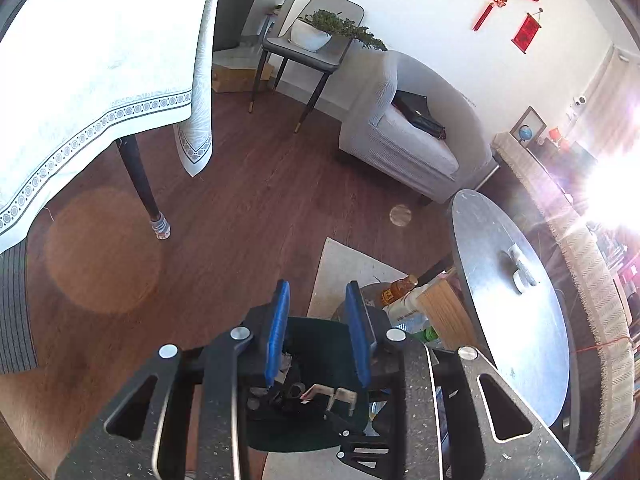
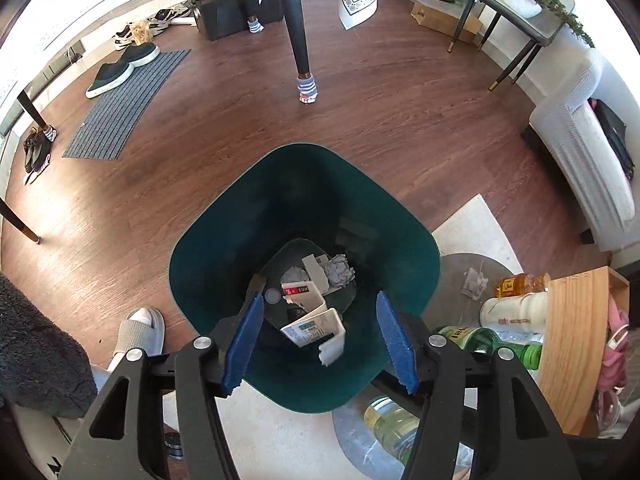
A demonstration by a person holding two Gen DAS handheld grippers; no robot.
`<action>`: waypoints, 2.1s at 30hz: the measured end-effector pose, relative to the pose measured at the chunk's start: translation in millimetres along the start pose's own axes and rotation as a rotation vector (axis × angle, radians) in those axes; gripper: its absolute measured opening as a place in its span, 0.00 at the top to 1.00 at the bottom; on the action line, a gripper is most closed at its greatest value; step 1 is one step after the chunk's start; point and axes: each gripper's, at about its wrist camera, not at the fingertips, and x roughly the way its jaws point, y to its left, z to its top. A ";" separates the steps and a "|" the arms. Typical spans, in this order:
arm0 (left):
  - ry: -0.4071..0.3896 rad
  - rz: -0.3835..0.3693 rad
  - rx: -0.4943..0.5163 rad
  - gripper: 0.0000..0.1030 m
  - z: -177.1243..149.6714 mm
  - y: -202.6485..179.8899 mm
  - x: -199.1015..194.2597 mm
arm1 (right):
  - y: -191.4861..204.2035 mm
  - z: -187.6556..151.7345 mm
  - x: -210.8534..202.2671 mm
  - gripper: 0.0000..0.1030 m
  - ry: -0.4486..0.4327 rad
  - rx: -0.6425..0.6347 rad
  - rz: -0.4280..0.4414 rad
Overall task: Collect trash
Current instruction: 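Open the left tool over the bin while the right tool lowers and releases the box, then move both tools back over the table, then grasp the white-and-blue tissue pack with the right tool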
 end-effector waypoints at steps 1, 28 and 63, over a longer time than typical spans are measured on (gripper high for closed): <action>-0.002 -0.001 -0.002 0.70 1.0 -0.8 0.1 | -1.6 -1.8 -1.9 0.42 -0.002 0.004 0.005; -0.079 -0.050 0.085 0.52 8.9 -67.8 3.4 | -59.5 -16.5 -146.8 0.42 -0.365 0.133 0.062; 0.052 -0.188 0.334 0.39 -31.0 -212.5 80.7 | -250.6 -87.3 -198.0 0.42 -0.392 0.384 -0.189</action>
